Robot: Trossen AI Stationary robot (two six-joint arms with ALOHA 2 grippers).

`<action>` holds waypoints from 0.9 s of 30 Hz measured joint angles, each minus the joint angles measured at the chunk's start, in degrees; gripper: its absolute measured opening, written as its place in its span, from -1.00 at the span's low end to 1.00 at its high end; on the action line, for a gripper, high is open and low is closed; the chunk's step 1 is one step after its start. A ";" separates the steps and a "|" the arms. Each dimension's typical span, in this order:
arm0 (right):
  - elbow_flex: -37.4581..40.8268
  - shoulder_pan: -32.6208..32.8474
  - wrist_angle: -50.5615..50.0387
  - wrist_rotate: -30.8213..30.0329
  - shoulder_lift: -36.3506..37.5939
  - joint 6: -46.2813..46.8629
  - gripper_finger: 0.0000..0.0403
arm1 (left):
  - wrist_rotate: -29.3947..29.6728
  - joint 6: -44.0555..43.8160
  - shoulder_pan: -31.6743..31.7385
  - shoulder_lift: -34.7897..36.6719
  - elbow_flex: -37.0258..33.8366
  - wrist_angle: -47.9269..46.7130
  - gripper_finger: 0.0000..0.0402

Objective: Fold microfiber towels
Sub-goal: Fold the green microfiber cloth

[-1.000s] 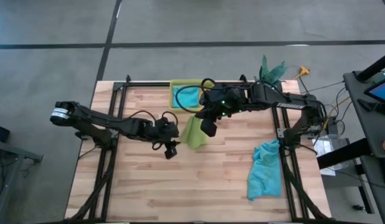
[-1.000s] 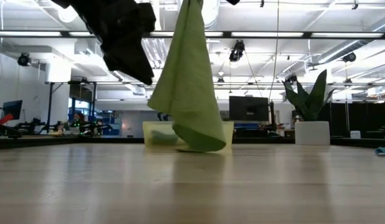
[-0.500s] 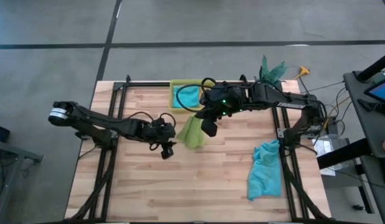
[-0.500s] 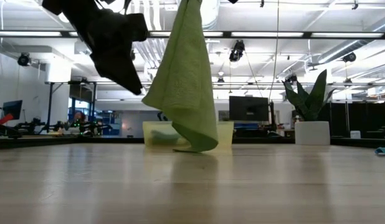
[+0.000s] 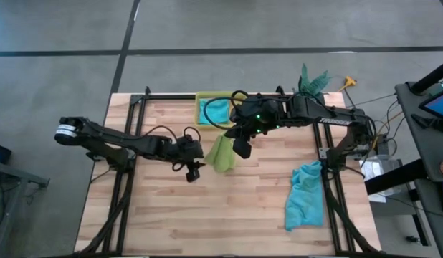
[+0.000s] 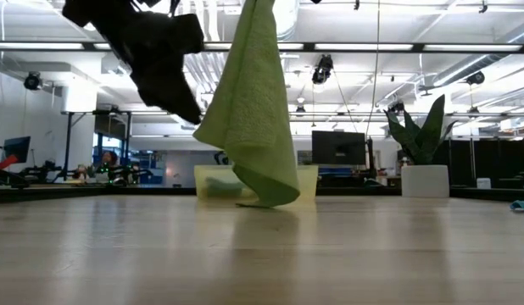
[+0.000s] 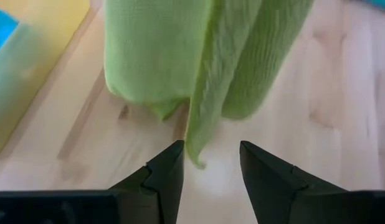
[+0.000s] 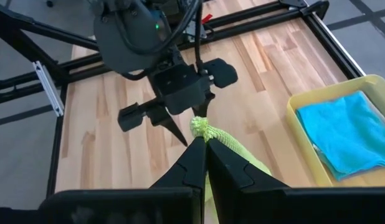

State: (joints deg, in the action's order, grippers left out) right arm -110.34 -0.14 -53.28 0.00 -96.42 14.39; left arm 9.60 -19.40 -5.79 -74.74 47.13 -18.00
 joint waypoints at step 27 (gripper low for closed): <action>0.00 0.39 0.04 0.45 0.39 1.64 -0.96 | -3.03 -1.34 2.27 -2.38 -2.27 5.74 -0.03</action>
State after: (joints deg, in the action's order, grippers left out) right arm -110.34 0.25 -53.23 0.45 -96.03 16.03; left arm 6.57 -20.74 -3.52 -77.12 44.86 -12.26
